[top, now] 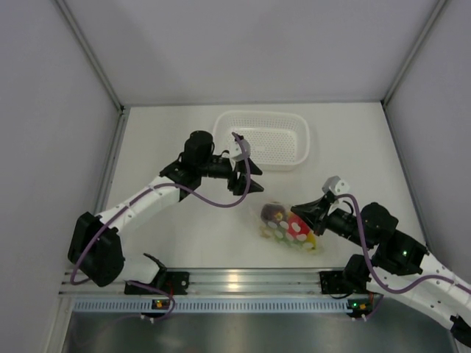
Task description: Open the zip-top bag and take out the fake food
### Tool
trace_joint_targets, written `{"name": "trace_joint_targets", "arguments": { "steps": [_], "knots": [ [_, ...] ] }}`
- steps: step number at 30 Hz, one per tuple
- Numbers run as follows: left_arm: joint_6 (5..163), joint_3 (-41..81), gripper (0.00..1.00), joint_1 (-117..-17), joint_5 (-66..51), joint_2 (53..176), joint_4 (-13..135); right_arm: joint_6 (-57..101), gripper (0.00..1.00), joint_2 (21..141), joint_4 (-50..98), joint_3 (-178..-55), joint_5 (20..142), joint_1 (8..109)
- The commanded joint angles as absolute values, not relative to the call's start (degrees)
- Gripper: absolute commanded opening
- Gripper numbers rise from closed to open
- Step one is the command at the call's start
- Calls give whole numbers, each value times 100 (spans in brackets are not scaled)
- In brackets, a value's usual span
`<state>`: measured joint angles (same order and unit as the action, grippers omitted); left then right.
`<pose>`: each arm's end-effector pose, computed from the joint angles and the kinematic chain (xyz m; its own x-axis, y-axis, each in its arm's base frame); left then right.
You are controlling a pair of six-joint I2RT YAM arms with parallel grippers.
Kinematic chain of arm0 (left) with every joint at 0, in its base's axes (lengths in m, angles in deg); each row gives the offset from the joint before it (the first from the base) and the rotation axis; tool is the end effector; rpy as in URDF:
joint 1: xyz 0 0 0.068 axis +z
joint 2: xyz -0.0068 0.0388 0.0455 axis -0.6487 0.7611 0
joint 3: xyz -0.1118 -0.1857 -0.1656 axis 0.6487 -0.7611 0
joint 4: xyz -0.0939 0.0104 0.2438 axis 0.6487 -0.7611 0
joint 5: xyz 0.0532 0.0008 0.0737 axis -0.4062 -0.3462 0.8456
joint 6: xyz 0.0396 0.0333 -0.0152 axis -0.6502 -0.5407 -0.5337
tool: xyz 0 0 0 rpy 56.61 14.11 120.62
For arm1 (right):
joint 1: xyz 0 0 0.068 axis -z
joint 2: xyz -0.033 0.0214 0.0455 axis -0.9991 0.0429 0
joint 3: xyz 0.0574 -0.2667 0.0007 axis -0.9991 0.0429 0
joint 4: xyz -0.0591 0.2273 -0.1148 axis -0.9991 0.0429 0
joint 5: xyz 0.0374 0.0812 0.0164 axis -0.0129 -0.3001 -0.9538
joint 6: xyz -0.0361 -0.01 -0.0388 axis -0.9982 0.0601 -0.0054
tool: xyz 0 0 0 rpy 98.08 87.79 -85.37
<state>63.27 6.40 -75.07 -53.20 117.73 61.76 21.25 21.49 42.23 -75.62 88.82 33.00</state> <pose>0.2392 -0.2000 0.3158 -0.0796 0.1748 -0.9814 0.9968 0.0195 -0.0774 0.0627 0.0883 0.3149 -0.1409 -0.0188 -0.9899 -0.8057 0.5831 0.1036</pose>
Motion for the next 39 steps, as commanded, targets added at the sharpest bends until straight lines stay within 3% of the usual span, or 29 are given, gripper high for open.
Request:
{"name": "trace_joint_targets", "arguments": {
  "steps": [1, 16, 33, 37, 39],
  "knots": [
    [6118, 551, 62, -7524, -5645, 11533, 6473, 2074, 0, 2120, 3716, -7883, 8861, 3366],
    [6066, 270, 60, -7524, -6050, 11506, 6473, 2092, 0, 2120, 3654, -7874, 9090, 3366],
    [6031, 446, 44, -7586, -6147, 11990, 6473, 2100, 0, 2129, 3522, -7874, 8923, 3366],
    [6100, 603, 27, -7604, -6181, 12121, 6473, 2083, 0, 2155, 3487, -7865, 8659, 3358],
    [6206, 735, 8, -7612, -6313, 12288, 6473, 2065, 0, 2164, 3461, -7848, 8650, 3358]
  ]
}}
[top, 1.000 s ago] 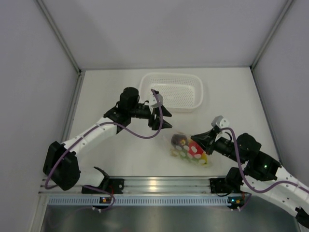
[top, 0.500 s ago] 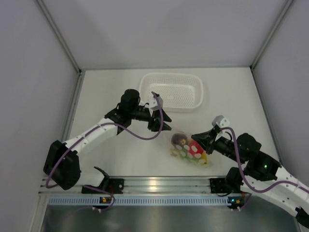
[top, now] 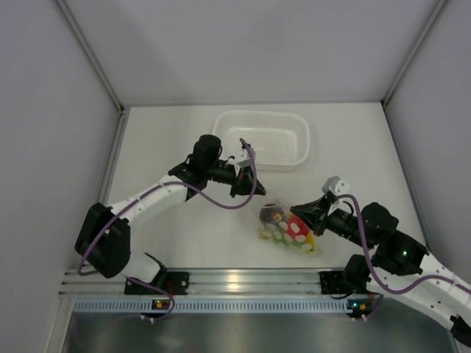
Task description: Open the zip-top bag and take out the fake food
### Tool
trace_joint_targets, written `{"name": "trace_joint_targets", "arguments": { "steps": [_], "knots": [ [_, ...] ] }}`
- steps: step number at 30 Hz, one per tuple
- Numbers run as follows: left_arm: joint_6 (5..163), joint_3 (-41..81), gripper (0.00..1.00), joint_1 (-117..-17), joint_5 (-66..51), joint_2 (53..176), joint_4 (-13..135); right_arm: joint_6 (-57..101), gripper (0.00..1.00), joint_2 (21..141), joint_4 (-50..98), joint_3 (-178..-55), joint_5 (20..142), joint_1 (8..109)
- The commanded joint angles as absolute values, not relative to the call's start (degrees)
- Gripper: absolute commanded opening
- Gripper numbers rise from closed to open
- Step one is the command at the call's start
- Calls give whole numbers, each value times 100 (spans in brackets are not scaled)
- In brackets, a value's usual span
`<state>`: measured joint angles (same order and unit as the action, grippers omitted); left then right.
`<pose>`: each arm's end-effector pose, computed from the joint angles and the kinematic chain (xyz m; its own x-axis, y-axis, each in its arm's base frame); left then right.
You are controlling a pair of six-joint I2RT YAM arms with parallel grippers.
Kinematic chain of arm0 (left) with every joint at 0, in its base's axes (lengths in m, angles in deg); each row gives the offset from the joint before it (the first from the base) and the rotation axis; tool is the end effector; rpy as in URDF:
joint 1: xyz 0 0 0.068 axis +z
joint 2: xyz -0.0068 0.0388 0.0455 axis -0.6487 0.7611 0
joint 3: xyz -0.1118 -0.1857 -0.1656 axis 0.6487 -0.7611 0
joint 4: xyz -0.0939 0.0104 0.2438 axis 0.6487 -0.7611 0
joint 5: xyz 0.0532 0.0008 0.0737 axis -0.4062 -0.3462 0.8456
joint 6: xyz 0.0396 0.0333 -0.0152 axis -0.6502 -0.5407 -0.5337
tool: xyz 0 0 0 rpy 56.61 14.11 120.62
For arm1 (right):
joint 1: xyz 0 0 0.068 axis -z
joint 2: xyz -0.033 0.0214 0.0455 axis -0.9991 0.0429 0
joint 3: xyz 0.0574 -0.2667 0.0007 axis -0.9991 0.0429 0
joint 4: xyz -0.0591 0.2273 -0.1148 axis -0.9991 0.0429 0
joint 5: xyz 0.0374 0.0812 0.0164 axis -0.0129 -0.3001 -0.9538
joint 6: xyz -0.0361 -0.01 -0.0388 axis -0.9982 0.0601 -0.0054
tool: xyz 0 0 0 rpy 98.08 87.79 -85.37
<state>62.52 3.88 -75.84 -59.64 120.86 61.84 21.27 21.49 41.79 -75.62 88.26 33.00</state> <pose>0.2384 -0.2073 0.2863 -0.1429 0.2111 -0.9670 0.9812 -0.0980 -0.1664 0.0625 0.0885 0.3158 -0.1373 -0.0132 -0.9904 -0.8117 0.5746 0.1049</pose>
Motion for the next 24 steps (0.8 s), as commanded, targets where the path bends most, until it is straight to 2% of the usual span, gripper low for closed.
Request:
{"name": "trace_joint_targets", "arguments": {
  "steps": [1, 6, 10, 11, 13, 16, 19, 21, 24],
  "knots": [
    [6293, 823, 0, -7604, -6305, 12341, 6473, 2065, 0, 2181, 3426, -7830, 8650, 3366],
    [6768, 920, 0, -7603, -5665, 12175, 6385, 2013, 0, 2427, 3346, -7944, 9183, 3366],
    [7189, 806, 0, -7595, -4164, 11412, 6034, 2047, 0, 2805, 3355, -8207, 9826, 3375],
    [7269, 780, 0, -7595, -3395, 11001, 5946, 2056, 1, 2901, 3373, -8295, 9846, 3366],
    [7505, 745, 0, -7604, -2688, 10603, 5489, 2126, 2, 3225, 3443, -8601, 9854, 3384],
    [7761, 692, 0, -7603, -2167, 9803, 5120, 2363, 3, 3648, 3452, -8980, 9951, 3410],
    [8112, 648, 0, -7787, -1026, 9240, 4848, 2680, 9, 4149, 3355, -9297, 10013, 3463],
    [8593, 683, 0, -7981, -558, 9081, 4620, 2890, 19, 4648, 3433, -9603, 9978, 3559],
    [9131, 666, 0, -7981, -92, 8967, 4214, 3119, 21, 5159, 3505, -9903, 9724, 3744]
  ]
}}
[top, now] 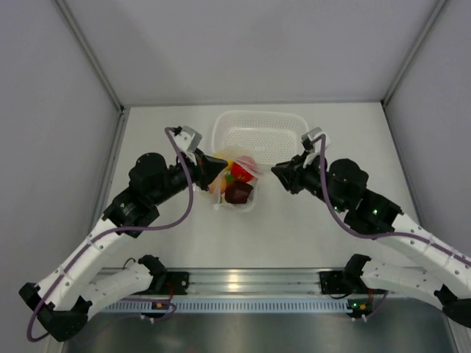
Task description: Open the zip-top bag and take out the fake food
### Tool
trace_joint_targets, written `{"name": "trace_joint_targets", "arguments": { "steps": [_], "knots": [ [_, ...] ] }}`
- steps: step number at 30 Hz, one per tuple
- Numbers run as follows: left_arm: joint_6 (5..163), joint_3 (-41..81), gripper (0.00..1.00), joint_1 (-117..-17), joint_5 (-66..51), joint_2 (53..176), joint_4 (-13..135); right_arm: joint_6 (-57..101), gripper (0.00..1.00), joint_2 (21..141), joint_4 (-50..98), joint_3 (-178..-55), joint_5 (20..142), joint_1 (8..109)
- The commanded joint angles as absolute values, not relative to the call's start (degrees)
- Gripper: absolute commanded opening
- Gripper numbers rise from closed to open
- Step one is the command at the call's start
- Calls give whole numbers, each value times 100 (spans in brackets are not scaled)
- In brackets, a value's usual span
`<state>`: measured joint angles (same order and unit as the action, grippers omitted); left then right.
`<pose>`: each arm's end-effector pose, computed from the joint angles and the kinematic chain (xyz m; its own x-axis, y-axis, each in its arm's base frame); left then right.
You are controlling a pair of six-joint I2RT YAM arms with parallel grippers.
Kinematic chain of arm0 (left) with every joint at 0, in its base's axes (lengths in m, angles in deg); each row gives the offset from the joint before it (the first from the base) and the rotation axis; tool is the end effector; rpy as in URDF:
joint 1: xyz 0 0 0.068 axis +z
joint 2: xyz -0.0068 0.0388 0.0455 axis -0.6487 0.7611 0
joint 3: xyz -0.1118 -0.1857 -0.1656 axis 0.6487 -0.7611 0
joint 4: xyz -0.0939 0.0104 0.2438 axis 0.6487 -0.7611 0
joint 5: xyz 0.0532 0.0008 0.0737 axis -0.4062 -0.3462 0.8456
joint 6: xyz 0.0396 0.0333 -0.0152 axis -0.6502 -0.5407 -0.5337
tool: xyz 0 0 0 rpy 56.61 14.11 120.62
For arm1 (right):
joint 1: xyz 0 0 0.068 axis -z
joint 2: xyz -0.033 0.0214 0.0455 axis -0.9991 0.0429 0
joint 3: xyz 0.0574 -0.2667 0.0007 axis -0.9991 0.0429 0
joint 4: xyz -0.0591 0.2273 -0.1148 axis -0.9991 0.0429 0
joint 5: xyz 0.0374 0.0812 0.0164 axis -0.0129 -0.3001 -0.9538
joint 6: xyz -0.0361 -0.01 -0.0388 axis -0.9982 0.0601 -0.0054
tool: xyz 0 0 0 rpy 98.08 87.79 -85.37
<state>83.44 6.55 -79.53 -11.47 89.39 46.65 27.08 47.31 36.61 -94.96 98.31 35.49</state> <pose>0.1464 -0.1285 0.4044 -0.1950 -0.0726 -0.9781 0.7554 0.6250 -0.1970 0.1190 0.1432 0.3844 -0.2063 0.0634 -0.9764 -0.6505 0.7366 0.1852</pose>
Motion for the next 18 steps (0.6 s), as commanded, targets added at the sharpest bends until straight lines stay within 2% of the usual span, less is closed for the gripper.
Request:
{"name": "trace_joint_targets", "arguments": {
  "steps": [1, 6, 7, 9, 10, 15, 18],
  "knots": [
    [9577, 491, 0, -7981, -13, 8923, 4214, 3198, 21, 5257, 3505, -9939, 9592, 3823],
    [11222, -89, 0, -8051, 689, 8782, 4354, 3733, 23, 5556, 3320, -9869, 9048, 4140],
    [11408, -195, 0, -8182, 1309, 8703, 4381, 3805, 26, 5591, 3268, -9843, 8933, 4140],
    [11733, -573, 0, -8324, 1700, 8615, 4697, 4068, 32, 5741, 3189, -9790, 8485, 4140],
    [11917, -670, 0, -8403, 2172, 8563, 4706, 4165, 39, 5776, 3162, -9772, 8336, 4149],
    [12604, -1232, 0, -8561, 2615, 8290, 5198, 4824, 50, 6110, 2881, -9553, 8386, 3964],
    [12903, -1461, 0, -8693, 2853, 8114, 5390, 5202, 50, 6426, 2495, -9360, 8457, 3727]
  ]
}}
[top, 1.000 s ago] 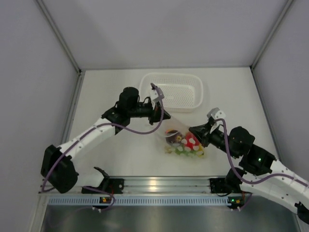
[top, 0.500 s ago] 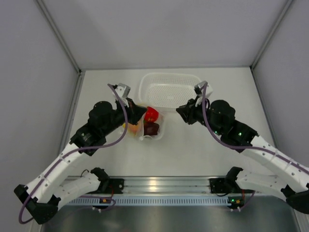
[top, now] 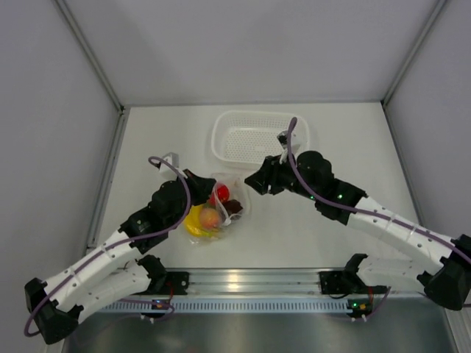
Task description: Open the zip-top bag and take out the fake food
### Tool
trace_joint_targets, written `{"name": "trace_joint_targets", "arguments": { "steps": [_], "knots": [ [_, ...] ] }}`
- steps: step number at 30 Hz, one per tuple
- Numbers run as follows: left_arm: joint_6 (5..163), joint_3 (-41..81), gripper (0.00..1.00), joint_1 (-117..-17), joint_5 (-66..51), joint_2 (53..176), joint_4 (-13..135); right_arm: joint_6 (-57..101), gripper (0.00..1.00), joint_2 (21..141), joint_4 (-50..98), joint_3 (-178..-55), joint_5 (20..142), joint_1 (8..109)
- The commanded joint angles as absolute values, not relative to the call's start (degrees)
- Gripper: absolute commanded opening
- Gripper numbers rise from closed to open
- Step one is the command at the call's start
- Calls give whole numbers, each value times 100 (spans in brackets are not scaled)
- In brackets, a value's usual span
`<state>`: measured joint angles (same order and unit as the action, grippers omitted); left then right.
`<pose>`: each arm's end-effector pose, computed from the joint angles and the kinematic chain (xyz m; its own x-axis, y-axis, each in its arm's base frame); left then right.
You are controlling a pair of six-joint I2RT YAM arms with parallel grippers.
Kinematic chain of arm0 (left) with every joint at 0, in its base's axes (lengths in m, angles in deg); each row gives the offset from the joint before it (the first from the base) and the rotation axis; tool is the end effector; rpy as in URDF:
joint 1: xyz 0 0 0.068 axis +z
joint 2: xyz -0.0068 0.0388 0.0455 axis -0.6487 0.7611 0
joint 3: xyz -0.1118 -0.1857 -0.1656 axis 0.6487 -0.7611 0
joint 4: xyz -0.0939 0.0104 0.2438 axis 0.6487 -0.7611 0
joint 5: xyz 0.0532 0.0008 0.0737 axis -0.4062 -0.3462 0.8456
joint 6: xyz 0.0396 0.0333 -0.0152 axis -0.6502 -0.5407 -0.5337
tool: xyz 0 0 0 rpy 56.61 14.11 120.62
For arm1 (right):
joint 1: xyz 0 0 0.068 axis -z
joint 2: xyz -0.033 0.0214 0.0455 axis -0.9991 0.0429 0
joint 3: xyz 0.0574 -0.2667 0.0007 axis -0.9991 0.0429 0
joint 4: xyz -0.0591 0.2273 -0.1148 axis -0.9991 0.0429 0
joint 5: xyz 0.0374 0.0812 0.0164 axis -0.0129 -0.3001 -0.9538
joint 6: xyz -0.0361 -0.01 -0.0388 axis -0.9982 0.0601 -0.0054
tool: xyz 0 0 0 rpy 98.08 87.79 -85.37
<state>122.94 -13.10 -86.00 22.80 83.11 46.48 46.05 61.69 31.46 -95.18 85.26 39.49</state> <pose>0.1374 -0.1207 0.3035 -0.4482 -0.5568 -0.6993 0.1010 0.7457 -0.6585 0.1665 0.1887 0.3452 -0.5539 0.1472 -0.8194 -0.5825 0.6347 0.5078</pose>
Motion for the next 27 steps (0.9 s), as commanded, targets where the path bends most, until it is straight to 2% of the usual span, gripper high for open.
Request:
{"name": "trace_joint_targets", "arguments": {
  "steps": [1, 13, 21, 25, 27],
  "knots": [
    [12921, -1488, 0, -8720, 2836, 8096, 5435, 5298, 50, 6531, 2416, -9324, 8509, 3588],
    [13369, -1927, 0, -9036, 3213, 8070, 5444, 6002, 52, 8544, 1608, -9351, 9450, 2945],
    [13387, -2226, 0, -9045, 3179, 8237, 5435, 5678, 68, 9344, 1316, -9280, 9669, 2927],
    [13404, -2463, 0, -9036, 3143, 8176, 5427, 5625, 71, 9590, 1369, -9350, 9688, 2936],
    [13422, -2560, 0, -9045, 3152, 8123, 5418, 5633, 75, 9687, 1535, -9429, 9740, 2927]
  ]
}}
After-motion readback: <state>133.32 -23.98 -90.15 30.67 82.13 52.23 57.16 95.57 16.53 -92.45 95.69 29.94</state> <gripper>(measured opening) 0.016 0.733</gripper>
